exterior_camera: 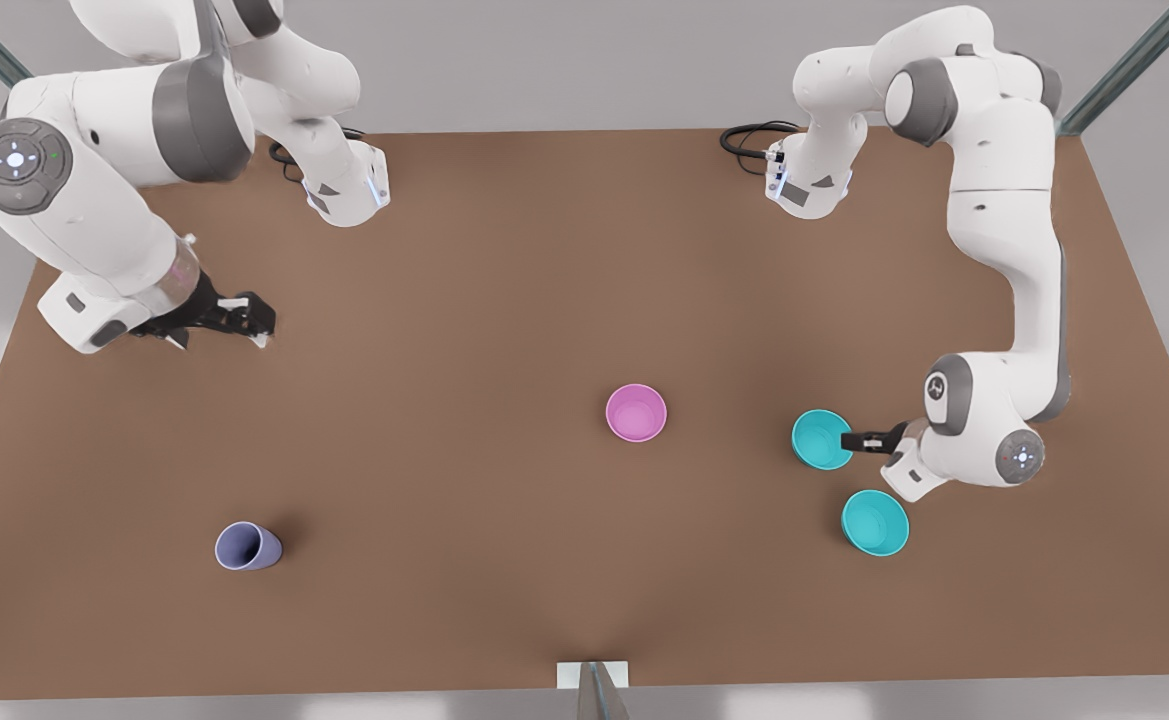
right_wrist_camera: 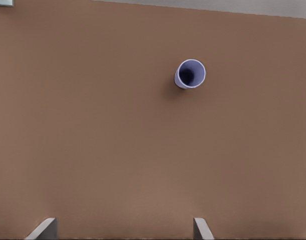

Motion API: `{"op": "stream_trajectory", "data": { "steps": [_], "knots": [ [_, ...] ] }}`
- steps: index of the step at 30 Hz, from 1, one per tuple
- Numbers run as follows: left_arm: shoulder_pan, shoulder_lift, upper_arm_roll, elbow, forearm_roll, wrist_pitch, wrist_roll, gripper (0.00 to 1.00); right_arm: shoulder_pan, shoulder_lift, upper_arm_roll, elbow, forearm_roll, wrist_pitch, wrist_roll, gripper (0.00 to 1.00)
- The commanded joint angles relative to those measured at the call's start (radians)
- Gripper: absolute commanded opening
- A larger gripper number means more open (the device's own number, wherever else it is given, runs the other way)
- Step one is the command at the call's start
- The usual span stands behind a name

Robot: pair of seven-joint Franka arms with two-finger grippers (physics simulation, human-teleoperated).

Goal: Stack the blue bowl on the pink bowl

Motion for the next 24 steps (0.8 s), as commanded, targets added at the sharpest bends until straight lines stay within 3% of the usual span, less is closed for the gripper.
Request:
{"op": "stream_trajectory", "data": {
  "steps": [1,11,12,13,17,21,24],
  "knots": [
    [0.0,0.02,0.0,-0.022,-0.04,0.224,0.029,1.0,-0.004,-0.011,-0.006,-0.013,-0.023,-0.158,-0.317,1.0],
    [0.0,0.046,0.013,-0.119,-0.039,0.224,0.122,1.0,-0.033,-0.042,-0.006,-0.068,-0.005,-0.152,-0.319,1.0],
    [0.0,0.045,0.013,-0.12,-0.039,0.224,0.119,0.59,-0.034,-0.041,-0.006,-0.068,-0.003,-0.152,-0.32,1.0],
    [-0.003,0.04,0.013,-0.119,-0.04,0.22,0.113,0.42,-0.034,-0.039,-0.005,-0.068,-0.003,-0.152,-0.32,1.0],
    [-0.003,0.017,0.013,-0.119,-0.077,0.204,0.093,0.21,-0.039,-0.031,-0.005,-0.074,-0.003,-0.155,-0.32,1.0],
    [-0.003,0.014,0.013,-0.119,-0.077,0.204,0.095,0.21,-0.04,-0.036,-0.005,-0.087,-0.002,-0.154,-0.322,1.0],
    [-0.038,-0.064,0.013,-0.119,-0.122,0.204,0.05,0.21,-0.04,-0.04,-0.005,-0.111,-0.003,-0.149,-0.323,1.0]
  ]
}}
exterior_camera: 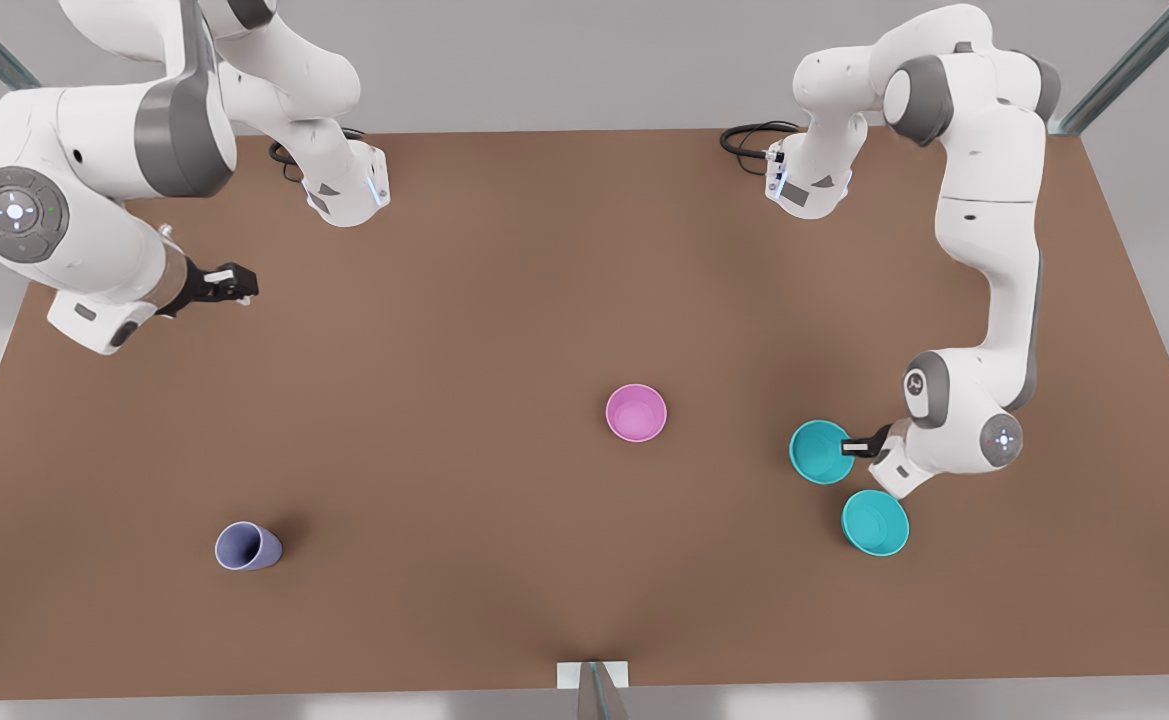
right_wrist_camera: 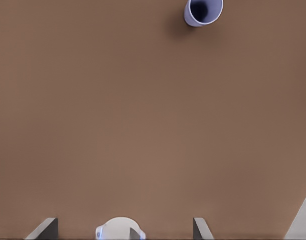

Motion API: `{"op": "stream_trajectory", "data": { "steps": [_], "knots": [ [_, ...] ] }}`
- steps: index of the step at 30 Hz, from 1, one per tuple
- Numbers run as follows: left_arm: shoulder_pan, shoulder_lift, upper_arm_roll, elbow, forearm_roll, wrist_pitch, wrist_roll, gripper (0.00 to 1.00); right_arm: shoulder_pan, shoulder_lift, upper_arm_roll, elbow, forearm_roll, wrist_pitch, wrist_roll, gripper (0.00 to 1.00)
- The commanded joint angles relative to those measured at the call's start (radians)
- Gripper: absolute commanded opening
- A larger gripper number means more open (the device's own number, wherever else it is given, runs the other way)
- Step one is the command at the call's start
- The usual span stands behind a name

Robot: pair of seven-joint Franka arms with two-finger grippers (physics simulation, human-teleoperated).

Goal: Stack the blue bowl on the pink bowl

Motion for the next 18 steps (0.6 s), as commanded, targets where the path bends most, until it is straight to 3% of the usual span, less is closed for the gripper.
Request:
{"op": "stream_trajectory", "data": {
  "steps": [1,4,9,18],
  "knots": [
    [-0.04,-0.052,0.0,0.001,-0.048,0.0,-0.053,0.21,0.0,-0.003,0.0,-0.003,0.0,-0.002,-0.087,1.0],
    [-0.182,-0.082,0.0,0.016,-0.169,0.01,-0.119,0.21,0.0,-0.014,0.0,-0.003,0.001,0.003,-0.087,1.0],
    [-0.405,-0.016,-0.005,0.145,-0.102,0.005,-0.46,0.21,0.0,-0.013,0.0,-0.003,0.001,0.006,-0.089,1.0],
    [-0.48,0.036,-0.007,0.14,-0.071,-0.027,-0.532,0.21,0.0,-0.005,0.0,-0.003,0.001,0.014,-0.089,1.0]
  ]
}}
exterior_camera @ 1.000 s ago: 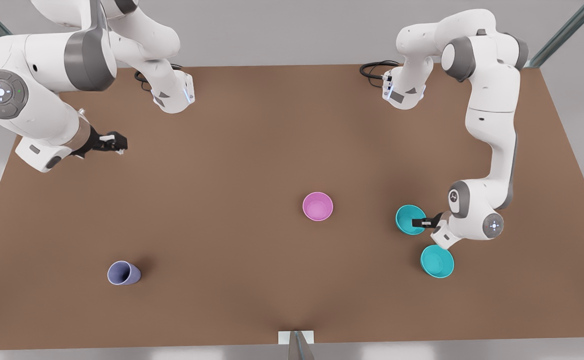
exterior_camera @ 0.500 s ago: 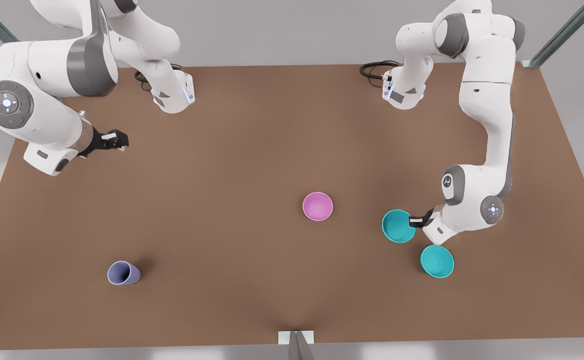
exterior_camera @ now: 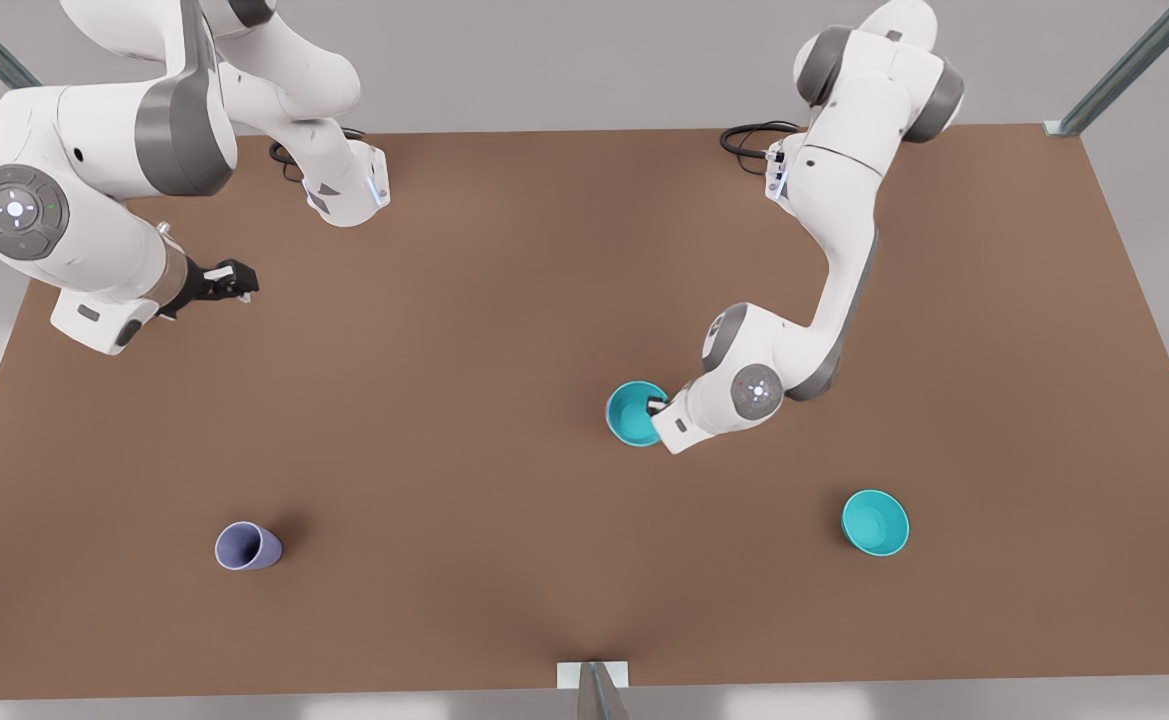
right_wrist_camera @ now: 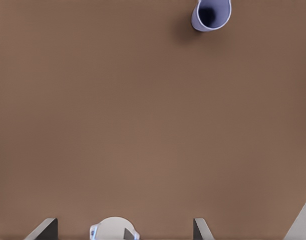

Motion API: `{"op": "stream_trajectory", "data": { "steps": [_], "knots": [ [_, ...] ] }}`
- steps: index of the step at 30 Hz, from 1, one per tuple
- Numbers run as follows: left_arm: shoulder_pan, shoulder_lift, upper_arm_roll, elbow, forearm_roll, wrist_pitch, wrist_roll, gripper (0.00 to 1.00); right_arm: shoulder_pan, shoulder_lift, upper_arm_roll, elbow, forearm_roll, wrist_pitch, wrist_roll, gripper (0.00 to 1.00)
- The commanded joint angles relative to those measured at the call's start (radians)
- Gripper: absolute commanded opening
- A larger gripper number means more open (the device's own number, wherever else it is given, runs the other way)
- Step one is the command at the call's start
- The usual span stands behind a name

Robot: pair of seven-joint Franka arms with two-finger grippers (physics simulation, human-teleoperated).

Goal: Stack the blue bowl on the pink bowl

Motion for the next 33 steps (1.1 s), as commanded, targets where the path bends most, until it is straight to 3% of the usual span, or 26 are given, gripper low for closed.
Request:
{"op": "stream_trajectory", "data": {
  "steps": [1,13,14,18,21,23,24,26,27,28,33],
  "knots": [
    [-0.011,0.006,-0.001,-0.001,-0.004,-0.008,-0.248,0.21,0.0,-0.001,0.0,0.0,0.0,0.003,-0.032,1.0],
    [-0.004,0.031,-0.001,-0.004,0.02,-0.006,-0.245,0.21,0.0,0.001,-0.001,0.002,0.0,0.005,-0.032,1.0],
    [-0.004,0.031,-0.001,-0.006,0.02,-0.006,-0.242,0.99,0.0,0.001,-0.001,0.0,0.0,0.008,-0.033,1.0],
    [0.013,-0.024,0.002,-0.012,0.074,-0.097,-0.242,1.0,0.0,0.001,-0.001,0.0,0.002,0.009,-0.033,1.0],
    [0.162,-0.244,0.021,0.083,0.144,-0.581,-0.229,1.0,0.0,0.002,-0.001,0.0,0.002,0.011,-0.033,1.0],
    [0.254,-0.253,0.019,0.321,0.167,-0.893,-0.226,1.0,0.0,0.002,-0.001,0.0,0.0,0.011,-0.033,1.0],
    [0.274,-0.253,0.021,0.378,0.167,-0.951,-0.208,1.0,0.0,0.002,-0.001,0.002,0.0,0.011,-0.033,1.0],
    [0.289,-0.268,0.016,0.415,0.23,-0.965,-0.056,1.0,0.0,0.004,-0.001,0.003,-0.001,0.023,-0.032,1.0],
    [0.283,-0.385,0.019,0.292,0.338,-0.855,0.134,1.0,0.0,0.004,-0.001,0.005,-0.003,0.023,-0.032,1.0],
    [0.28,-0.415,0.019,0.252,0.336,-0.79,0.139,1.0,0.0,0.004,-0.001,0.003,-0.003,0.023,-0.032,1.0],
    [0.282,-0.428,0.019,0.254,0.31,-0.787,0.137,1.0,0.0,0.012,-0.009,0.003,-0.003,0.023,-0.038,1.0]
  ]
}}
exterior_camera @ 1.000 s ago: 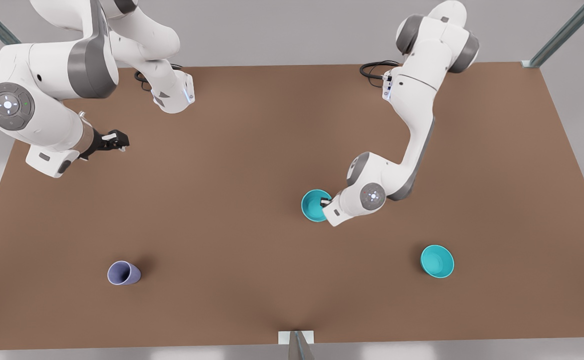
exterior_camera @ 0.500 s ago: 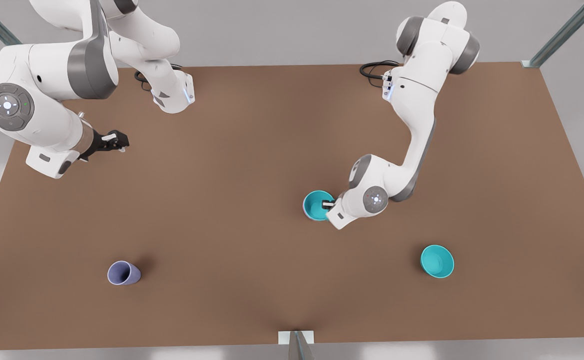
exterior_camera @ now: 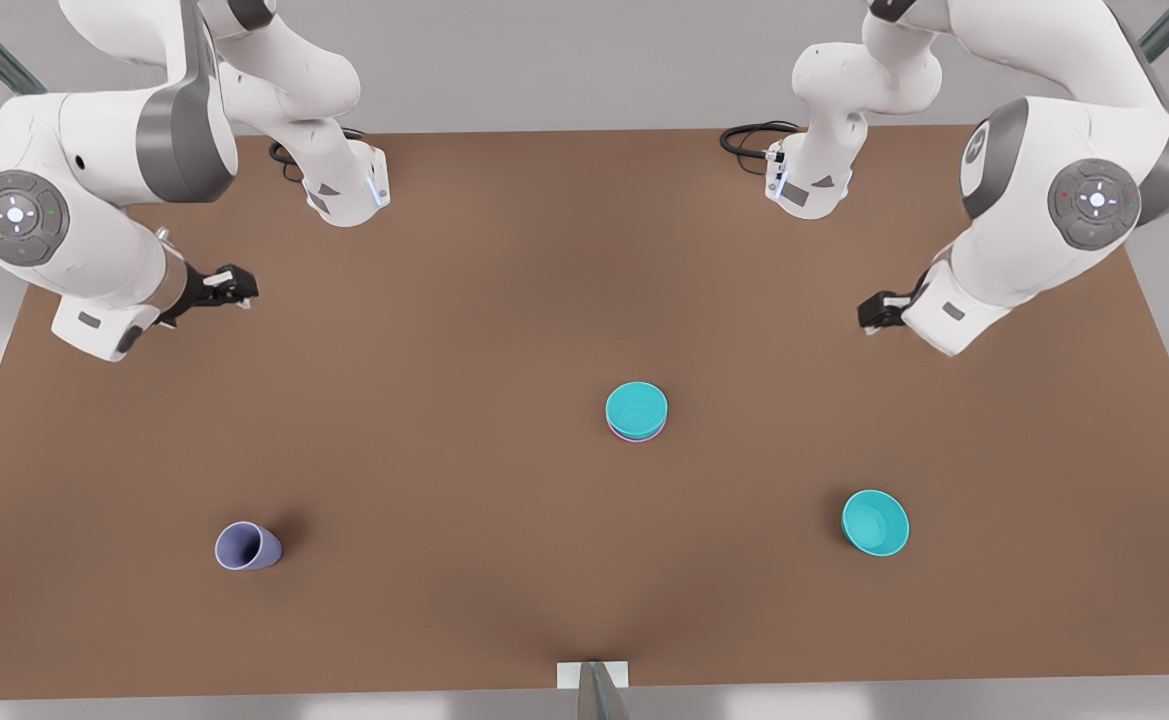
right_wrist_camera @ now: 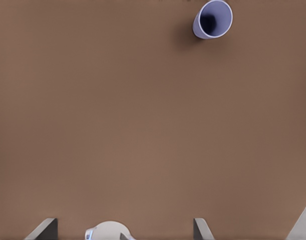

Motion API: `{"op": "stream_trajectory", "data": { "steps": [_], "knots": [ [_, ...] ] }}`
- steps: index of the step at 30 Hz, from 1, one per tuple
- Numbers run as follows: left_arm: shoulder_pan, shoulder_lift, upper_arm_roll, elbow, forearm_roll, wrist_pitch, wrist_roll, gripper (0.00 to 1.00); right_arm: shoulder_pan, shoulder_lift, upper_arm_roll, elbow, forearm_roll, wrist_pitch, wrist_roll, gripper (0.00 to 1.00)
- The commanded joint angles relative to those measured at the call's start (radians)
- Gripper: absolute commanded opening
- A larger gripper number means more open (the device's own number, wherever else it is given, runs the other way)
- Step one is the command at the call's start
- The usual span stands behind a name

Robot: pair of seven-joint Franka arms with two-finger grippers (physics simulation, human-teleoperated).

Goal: Stack the blue bowl on the pink bowl

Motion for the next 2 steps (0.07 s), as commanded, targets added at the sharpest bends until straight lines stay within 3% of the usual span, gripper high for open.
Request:
{"op": "stream_trajectory", "data": {
  "steps": [1,2],
  "knots": [
    [-0.001,-0.003,0.0,0.0,0.017,-0.052,0.182,1.0,-0.002,0.0,-0.004,0.0,0.0,0.002,-0.011,1.0],
    [-0.001,-0.003,0.0,0.0,0.017,-0.052,0.182,1.0,-0.002,0.0,-0.004,0.0,0.002,0.002,-0.011,1.0]
  ]
}}
